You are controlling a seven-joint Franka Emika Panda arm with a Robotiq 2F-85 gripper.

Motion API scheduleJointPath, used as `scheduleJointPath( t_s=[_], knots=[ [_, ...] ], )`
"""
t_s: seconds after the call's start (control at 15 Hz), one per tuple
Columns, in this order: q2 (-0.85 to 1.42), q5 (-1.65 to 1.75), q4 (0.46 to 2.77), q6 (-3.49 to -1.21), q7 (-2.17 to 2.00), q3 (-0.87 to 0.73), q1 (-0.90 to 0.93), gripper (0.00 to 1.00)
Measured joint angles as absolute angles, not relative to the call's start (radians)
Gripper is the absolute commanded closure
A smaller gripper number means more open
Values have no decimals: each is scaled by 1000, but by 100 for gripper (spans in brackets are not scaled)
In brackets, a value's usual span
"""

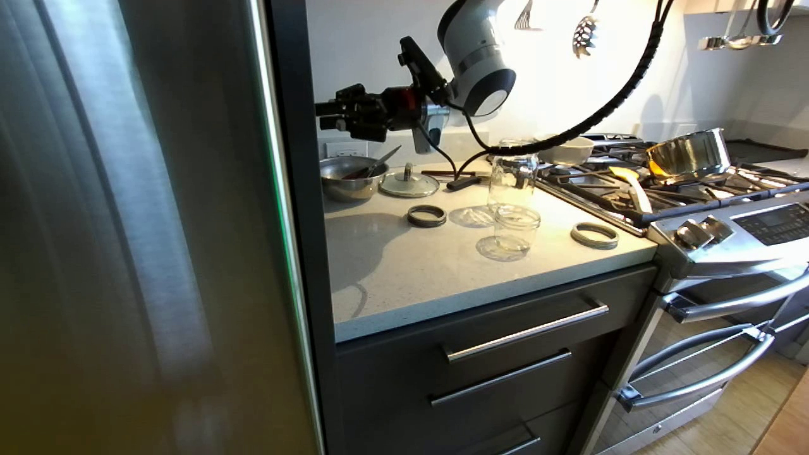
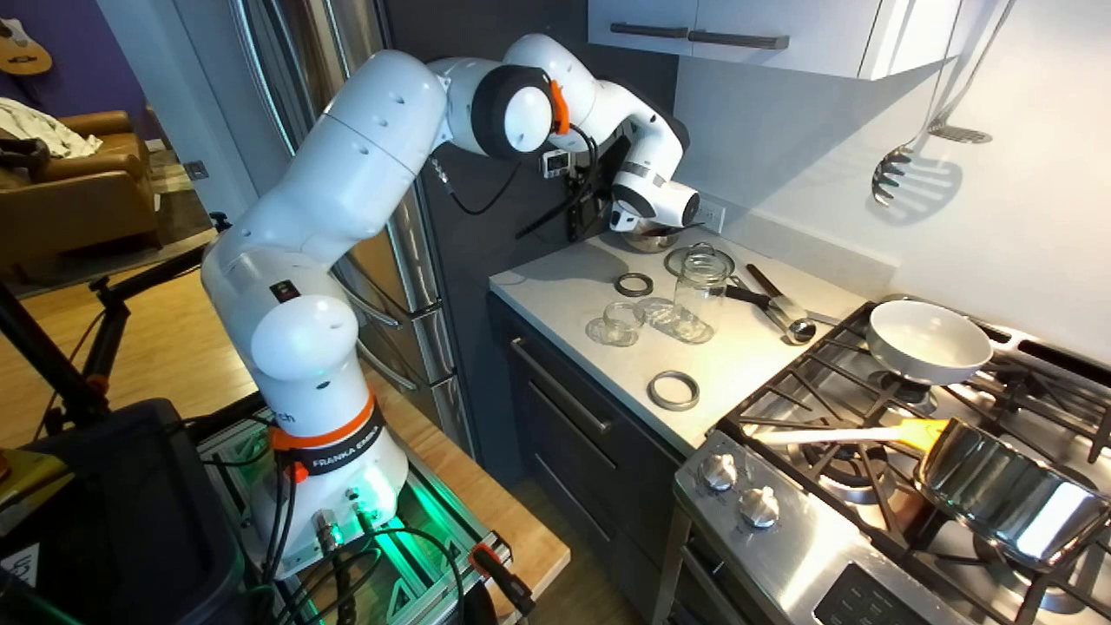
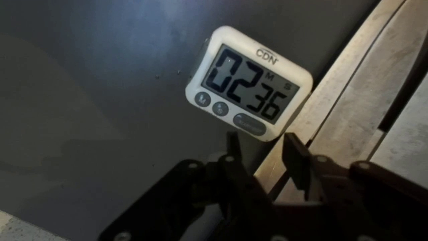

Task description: Press a button on the white device

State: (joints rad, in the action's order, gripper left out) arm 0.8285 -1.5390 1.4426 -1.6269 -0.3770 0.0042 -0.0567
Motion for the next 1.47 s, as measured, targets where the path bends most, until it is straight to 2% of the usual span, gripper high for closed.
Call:
scheduleJointPath(
  t_s=[0.27, 0.8, 1.47],
  knots=[
    [829, -1537, 1444, -1627, -382, 4, -57, 1],
    [812, -1523, 1467, -1627, -395, -12, -58, 0],
    [640, -1416, 1662, -1608, -393, -64, -79, 0]
  ],
)
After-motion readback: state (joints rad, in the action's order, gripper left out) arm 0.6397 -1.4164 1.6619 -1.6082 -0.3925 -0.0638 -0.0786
